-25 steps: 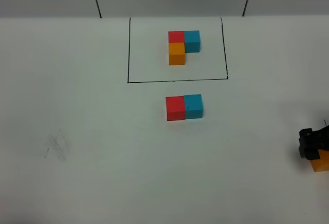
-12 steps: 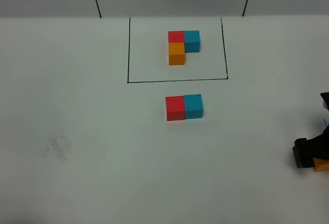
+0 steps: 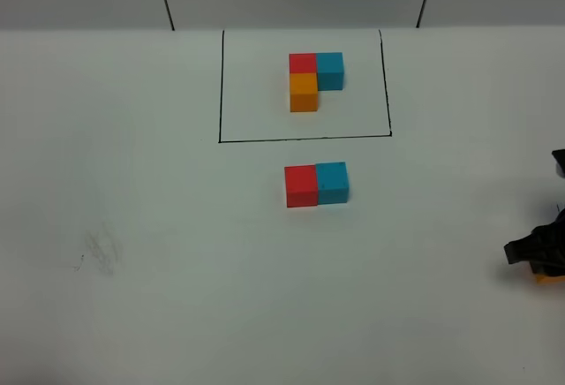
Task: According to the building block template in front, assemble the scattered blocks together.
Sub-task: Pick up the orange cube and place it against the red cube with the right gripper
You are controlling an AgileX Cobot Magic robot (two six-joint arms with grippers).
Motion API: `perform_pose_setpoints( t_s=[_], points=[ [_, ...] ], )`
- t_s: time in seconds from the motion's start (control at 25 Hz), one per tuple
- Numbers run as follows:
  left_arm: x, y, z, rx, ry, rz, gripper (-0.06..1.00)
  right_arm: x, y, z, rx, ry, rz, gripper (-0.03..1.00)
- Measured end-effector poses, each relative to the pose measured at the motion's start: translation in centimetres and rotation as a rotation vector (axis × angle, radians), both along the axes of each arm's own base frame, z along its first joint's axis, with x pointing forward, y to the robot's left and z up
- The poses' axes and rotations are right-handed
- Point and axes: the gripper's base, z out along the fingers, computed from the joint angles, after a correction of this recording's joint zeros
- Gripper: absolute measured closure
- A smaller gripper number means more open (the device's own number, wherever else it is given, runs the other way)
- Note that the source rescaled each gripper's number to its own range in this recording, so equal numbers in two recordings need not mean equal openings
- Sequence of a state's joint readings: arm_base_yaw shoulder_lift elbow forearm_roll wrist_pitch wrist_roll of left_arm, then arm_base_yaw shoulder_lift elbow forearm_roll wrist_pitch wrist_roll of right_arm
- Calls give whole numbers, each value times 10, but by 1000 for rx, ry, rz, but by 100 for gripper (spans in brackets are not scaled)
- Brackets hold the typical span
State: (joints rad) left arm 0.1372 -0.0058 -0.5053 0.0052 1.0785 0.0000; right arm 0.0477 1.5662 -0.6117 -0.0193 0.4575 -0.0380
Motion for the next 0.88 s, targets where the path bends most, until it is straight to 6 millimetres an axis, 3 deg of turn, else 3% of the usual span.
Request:
perform_pose_setpoints(
  t_s=[0.2, 0.32, 0.6, 0.72, 0.88],
  points=[
    [0, 0, 0, 0, 0, 0, 17, -12, 18, 38, 91, -110, -40, 71],
    [0, 0, 0, 0, 0, 0, 17, -18, 35, 50, 200, -140, -89, 71],
    [0, 0, 0, 0, 0, 0, 17, -34, 94, 44, 332, -56, -127, 71],
    [0, 0, 0, 0, 0, 0, 17, -37, 123, 34, 292, 0, -197, 71],
    [0, 0, 0, 0, 0, 0, 17, -27, 162, 24, 173, 13, -246, 71]
  ],
)
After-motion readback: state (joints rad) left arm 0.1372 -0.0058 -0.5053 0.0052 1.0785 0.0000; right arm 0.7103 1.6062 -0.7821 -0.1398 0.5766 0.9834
